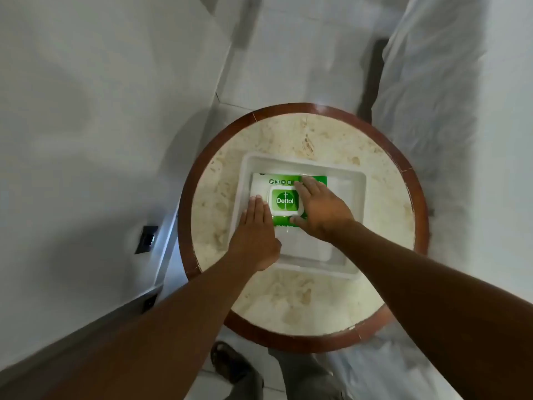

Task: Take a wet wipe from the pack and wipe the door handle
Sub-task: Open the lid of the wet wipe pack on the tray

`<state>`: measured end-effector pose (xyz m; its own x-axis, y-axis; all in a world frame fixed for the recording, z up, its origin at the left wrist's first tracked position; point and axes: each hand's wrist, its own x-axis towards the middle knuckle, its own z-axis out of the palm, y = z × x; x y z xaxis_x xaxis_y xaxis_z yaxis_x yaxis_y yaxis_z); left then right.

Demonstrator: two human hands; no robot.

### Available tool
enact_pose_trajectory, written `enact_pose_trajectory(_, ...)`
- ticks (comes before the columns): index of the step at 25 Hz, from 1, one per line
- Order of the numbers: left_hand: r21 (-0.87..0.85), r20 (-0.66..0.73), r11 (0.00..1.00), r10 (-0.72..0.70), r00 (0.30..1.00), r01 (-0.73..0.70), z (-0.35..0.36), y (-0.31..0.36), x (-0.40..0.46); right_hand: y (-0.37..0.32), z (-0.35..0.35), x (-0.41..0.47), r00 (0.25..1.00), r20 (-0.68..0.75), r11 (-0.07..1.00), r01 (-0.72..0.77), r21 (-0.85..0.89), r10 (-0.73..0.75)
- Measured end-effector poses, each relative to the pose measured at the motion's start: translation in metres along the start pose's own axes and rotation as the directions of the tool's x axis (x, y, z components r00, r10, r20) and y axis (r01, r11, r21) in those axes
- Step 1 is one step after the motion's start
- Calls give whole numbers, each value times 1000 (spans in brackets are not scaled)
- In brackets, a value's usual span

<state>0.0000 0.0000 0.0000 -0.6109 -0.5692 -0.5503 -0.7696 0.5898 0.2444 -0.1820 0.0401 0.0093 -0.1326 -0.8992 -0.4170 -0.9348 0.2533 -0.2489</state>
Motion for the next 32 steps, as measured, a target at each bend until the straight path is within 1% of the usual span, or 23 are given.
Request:
enact_pose_trajectory(1, 19, 15, 1000, -20, 1000, 20, 2, -1, 3, -1, 2, 7, 999, -17, 999, 43, -3, -43)
enact_pose_trajectory(3, -12, 49, 999, -40, 998, 41, 2, -7, 6, -3, 1, 17, 996, -12, 996, 89, -20, -89)
enact_pose_trajectory(5, -33, 70, 999, -24, 997, 26, 4, -8, 7, -3, 1, 22, 992, 18, 989, 129, -68, -128)
enact_pose_trajectory(7, -52, 84, 998, -22, 996, 26, 5, -8, 9, -4, 3, 23, 986, 16, 978, 166, -127, -165)
enact_pose_trajectory(11, -80, 79, 996, -40, 996, 47, 8, -8, 10, -4, 1, 26, 981, 46, 965, 193, -179, -188)
enact_pose_trajectory(15, -69, 77, 997, -41, 996, 47, 8, -7, 10, -4, 5, 27, 972, 41, 943, 233, -237, -230)
enact_pose_trajectory(19, -69, 85, 996, -57, 995, 63, 7, -6, 9, -6, 8, 22, 968, 58, 938, 252, -237, -245)
enact_pose_trajectory(21, -72, 90, 995, -58, 994, 64, 5, -5, 9, -4, 1, 20, 963, 30, 946, 269, -179, -268)
enact_pose_trajectory(22, -79, 95, 995, -58, 994, 66, 4, -5, 10, -4, -7, 22, 966, -22, 960, 254, -116, -258)
enact_pose_trajectory(23, -83, 103, 994, -58, 993, 66, 2, -4, 10, -3, -14, 26, 972, -109, 978, 205, -38, -208)
enact_pose_trajectory(24, -80, 112, 995, -57, 992, 66, 1, -5, 10, -3, -22, 32, 970, -214, 991, 125, 40, -114)
enact_pose_trajectory(25, -72, 120, 995, -57, 991, 66, 1, -4, 10, -3, -30, 40, 951, -310, 993, 25, 114, 12)
enact_pose_trajectory(26, -65, 127, 996, -59, 990, 68, 1, -4, 12, -3, -37, 48, 920, -360, 975, -84, 205, 155)
enact_pose_trajectory(27, -62, 132, 996, -60, 989, 68, 1, -4, 13, -3, -41, 55, 895, -348, 936, -176, 303, 281)
enact_pose_trajectory(28, -64, 138, 995, -66, 988, 75, 1, -4, 12, -5, -41, 58, 890, -300, 899, -220, 379, 344)
enact_pose_trajectory(29, -66, 145, 994, -72, 987, 82, 2, -3, 8, -6, -39, 55, 903, -265, 882, -205, 425, 338)
enact_pose_trajectory(30, -65, 150, 995, -68, 986, 79, 2, -3, 10, -5, -35, 53, 923, -246, 876, -162, 455, 298)
enact_pose_trajectory(32, -61, 153, 995, -69, 986, 79, 3, -4, 11, -2, -25, 40, 964, -213, 899, -54, 434, 160)
